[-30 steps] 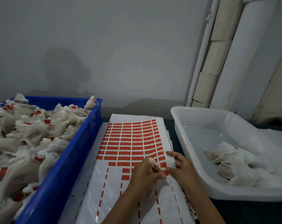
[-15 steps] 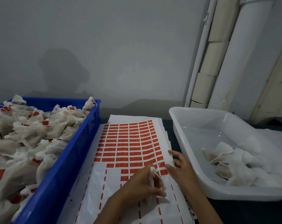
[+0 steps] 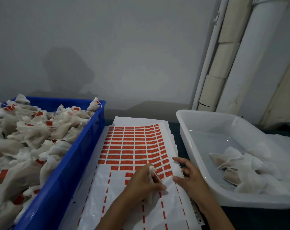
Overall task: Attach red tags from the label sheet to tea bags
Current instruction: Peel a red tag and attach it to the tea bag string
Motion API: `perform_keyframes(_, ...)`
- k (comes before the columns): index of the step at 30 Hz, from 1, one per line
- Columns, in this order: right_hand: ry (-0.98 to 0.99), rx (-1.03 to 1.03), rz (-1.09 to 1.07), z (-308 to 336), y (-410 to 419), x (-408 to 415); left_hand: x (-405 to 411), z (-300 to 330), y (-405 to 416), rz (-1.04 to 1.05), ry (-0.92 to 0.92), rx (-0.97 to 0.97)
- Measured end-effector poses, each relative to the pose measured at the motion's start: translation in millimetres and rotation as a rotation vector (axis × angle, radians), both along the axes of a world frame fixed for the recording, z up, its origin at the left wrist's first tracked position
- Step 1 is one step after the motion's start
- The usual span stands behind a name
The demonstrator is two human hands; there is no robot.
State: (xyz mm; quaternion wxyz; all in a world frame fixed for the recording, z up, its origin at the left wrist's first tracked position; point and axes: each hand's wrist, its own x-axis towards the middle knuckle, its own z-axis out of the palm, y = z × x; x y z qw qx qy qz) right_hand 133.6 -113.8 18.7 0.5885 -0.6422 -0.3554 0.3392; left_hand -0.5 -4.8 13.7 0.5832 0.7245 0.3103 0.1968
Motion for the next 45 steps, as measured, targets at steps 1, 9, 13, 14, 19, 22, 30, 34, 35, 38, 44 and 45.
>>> perform_keyframes(1,0.003,0.002,-0.008,0,1,0,1,0,0,-0.002,0.023,0.016)
perform_keyframes(9,-0.004,-0.006,-0.040,1,1,-4,0,-3,2,-0.036,0.159,0.228)
perform_keyframes(13,-0.019,-0.022,-0.067,0,3,-5,0,-4,5,-0.053,0.188,0.248)
perform_keyframes(14,-0.019,-0.025,-0.068,-1,3,-5,0,-5,6,-0.062,0.188,0.248)
perform_keyframes(19,-0.027,-0.040,-0.086,-2,3,-5,-3,-4,7,-0.084,0.174,0.269)
perform_keyframes(22,-0.016,-0.052,-0.091,-2,3,-4,-6,-7,8,-0.083,0.129,0.251)
perform_keyframes(30,-0.042,-0.060,-0.116,-1,5,-6,1,-6,4,-0.024,0.095,0.162)
perform_keyframes(34,-0.033,-0.048,-0.094,3,5,-6,10,0,-1,0.097,-0.039,0.113)
perform_keyframes(35,-0.032,-0.047,-0.090,3,5,-7,12,0,-4,0.124,-0.065,0.128)
perform_keyframes(38,-0.032,-0.037,-0.073,4,6,-8,19,-1,-12,0.175,-0.089,0.191)
perform_keyframes(44,-0.040,-0.013,-0.088,3,6,-10,20,-5,-11,0.238,-0.114,0.275)
perform_keyframes(45,-0.041,-0.009,-0.093,3,6,-10,20,-6,-11,0.243,-0.112,0.287)
